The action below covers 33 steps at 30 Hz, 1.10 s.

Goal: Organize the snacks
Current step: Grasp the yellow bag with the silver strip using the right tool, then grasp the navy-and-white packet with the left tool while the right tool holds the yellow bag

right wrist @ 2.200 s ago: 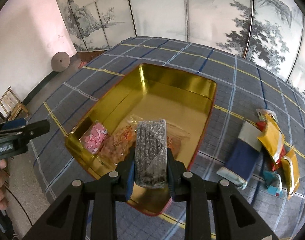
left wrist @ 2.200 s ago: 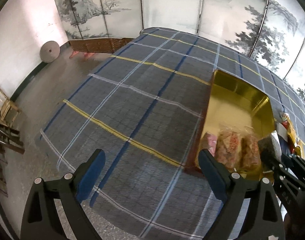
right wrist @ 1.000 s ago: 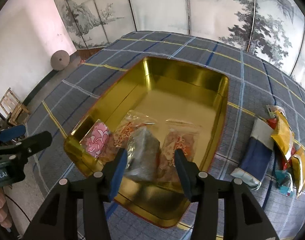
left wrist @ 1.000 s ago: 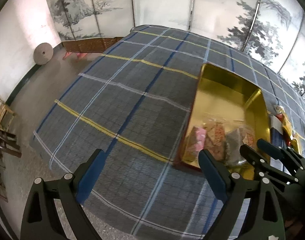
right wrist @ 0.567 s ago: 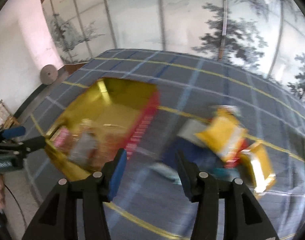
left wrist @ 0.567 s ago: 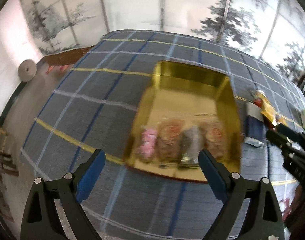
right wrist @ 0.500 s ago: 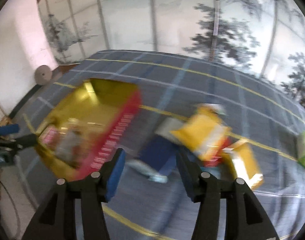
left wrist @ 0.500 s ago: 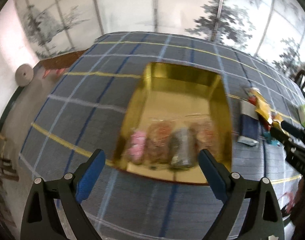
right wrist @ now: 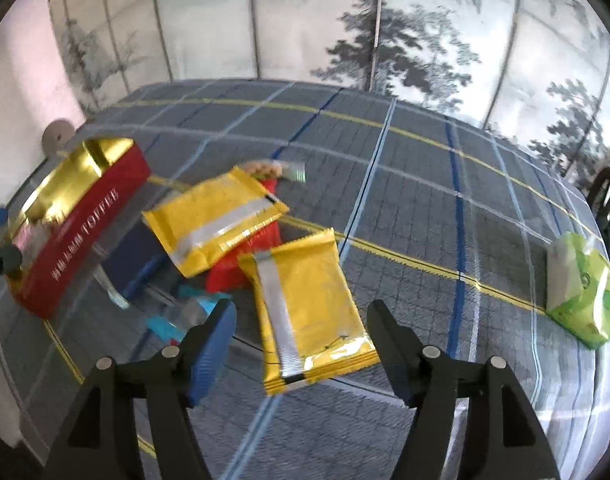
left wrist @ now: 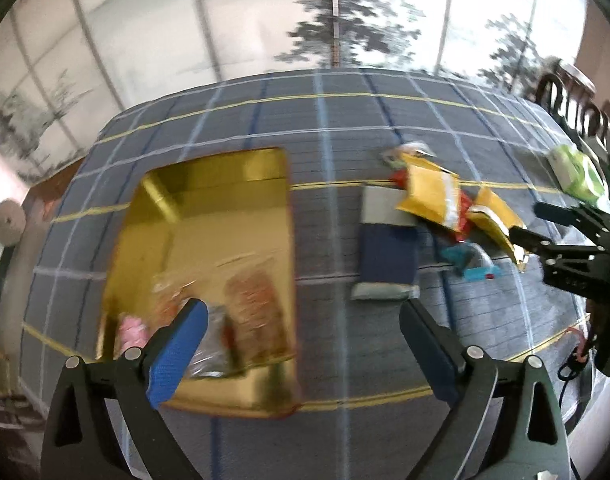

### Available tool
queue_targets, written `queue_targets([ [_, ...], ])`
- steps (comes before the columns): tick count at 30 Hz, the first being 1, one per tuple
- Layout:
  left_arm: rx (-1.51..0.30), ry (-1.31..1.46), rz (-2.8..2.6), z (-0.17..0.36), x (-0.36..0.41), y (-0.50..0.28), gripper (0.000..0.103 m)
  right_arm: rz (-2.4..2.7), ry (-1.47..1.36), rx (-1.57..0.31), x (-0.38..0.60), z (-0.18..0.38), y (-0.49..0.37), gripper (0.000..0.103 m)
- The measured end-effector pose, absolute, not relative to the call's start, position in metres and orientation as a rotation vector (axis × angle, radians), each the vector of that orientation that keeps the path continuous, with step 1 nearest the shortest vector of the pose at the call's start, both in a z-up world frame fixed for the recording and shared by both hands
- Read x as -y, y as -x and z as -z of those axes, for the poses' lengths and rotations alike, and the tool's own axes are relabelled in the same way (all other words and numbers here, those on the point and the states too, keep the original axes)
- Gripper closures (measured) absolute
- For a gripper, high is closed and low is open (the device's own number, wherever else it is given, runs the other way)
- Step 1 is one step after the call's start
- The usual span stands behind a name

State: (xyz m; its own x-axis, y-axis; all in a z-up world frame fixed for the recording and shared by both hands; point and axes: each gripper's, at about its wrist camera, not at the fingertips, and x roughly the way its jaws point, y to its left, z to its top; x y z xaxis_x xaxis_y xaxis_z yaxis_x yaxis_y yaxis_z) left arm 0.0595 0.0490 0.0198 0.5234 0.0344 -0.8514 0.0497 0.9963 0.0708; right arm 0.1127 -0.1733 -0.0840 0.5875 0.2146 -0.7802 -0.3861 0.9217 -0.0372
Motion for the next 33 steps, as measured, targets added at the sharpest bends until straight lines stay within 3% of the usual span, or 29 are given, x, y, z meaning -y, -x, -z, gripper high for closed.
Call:
queue_targets([
  [19, -1.076, -0.13, 0.083, 0.025, 0.003, -0.106, 0.007, -0.459, 0.24, -0.885, 0.173, 0.117, -0.137, 0.033],
  [24, -1.079, -0.142, 0.079, 0.031, 0.004, -0.11, 0.007, -0.411, 0.194, -0.866, 0.181, 0.117, -0.129, 0.045],
  [33, -1.089, -0.163, 0.082, 0.042, 0.01, -0.124, 0.008, -0.3, 0.116, -0.851, 0.204, 0.119, -0.101, 0.046],
])
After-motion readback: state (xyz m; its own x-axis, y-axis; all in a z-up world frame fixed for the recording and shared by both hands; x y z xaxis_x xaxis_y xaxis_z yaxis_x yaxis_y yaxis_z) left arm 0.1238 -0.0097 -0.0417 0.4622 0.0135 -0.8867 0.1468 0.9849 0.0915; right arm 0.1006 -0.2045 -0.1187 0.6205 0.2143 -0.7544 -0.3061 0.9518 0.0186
